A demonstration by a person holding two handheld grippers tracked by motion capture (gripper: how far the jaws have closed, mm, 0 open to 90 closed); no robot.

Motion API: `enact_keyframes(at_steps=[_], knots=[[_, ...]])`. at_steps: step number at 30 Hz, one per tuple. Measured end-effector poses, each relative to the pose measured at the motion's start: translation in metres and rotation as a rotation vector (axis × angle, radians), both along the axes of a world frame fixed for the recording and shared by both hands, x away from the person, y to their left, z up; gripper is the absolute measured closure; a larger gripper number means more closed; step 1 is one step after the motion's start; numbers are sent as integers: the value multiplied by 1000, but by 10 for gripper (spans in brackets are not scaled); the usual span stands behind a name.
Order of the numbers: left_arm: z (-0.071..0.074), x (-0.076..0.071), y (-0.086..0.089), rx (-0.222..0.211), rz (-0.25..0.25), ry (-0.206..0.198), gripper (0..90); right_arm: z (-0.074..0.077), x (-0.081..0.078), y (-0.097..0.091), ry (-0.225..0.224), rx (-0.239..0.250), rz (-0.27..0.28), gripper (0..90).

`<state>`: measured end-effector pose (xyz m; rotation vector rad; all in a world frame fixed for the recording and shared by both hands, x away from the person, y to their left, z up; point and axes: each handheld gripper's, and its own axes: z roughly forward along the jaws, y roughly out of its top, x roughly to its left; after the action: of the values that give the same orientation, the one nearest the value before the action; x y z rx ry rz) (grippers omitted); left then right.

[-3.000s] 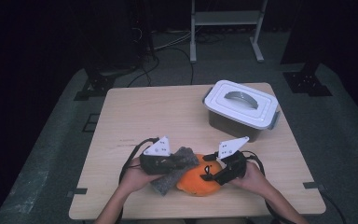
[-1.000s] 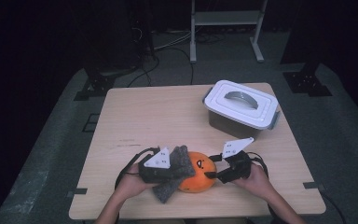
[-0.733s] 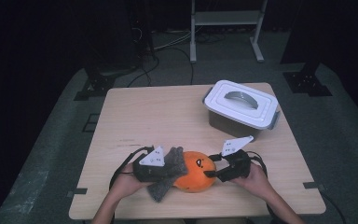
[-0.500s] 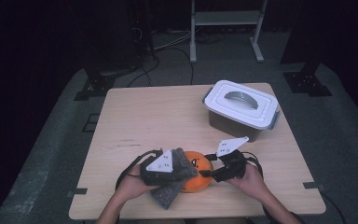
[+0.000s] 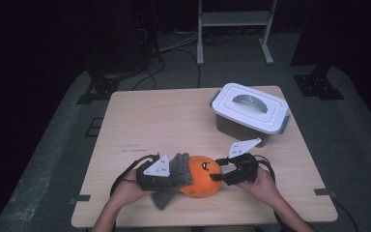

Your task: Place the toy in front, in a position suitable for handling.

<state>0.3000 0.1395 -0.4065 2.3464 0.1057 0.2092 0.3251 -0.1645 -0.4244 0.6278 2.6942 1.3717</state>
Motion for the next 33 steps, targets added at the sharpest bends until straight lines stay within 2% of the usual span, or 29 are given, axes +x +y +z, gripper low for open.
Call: enact_keyframes(at_steps=[3,6,8,11,13,14,17,20,25,26,29,30,33], knots=[[0,0,-2,-23,-3,22,735,3,-5,6,-38,-20,4,404],[4,0,-4,-95,-10,43,735,5,-12,12,-72,-24,17,410],[9,0,-7,-127,-9,37,733,7,-17,17,-98,-28,37,410],[10,1,-9,-138,4,29,730,8,-22,22,-155,-64,68,411],[8,4,-4,-135,21,32,731,7,-23,19,-162,-72,86,413],[6,5,-1,-144,40,37,731,6,-23,17,-167,-78,96,415],[0,11,11,-125,99,50,731,3,-23,10,-180,-94,133,414],[-3,12,16,-117,115,65,732,2,-24,7,-164,-89,144,412],[-3,9,10,-90,86,60,738,4,-25,11,-167,-93,145,382],[-3,7,8,-71,64,61,739,5,-23,10,-130,-71,131,322],[-2,6,9,-80,14,114,738,7,-17,5,-70,-28,107,286],[-2,6,9,-84,-6,124,738,7,-15,4,-63,-23,104,276],[-2,6,8,-94,-10,142,738,4,-12,8,-50,-41,99,279]])
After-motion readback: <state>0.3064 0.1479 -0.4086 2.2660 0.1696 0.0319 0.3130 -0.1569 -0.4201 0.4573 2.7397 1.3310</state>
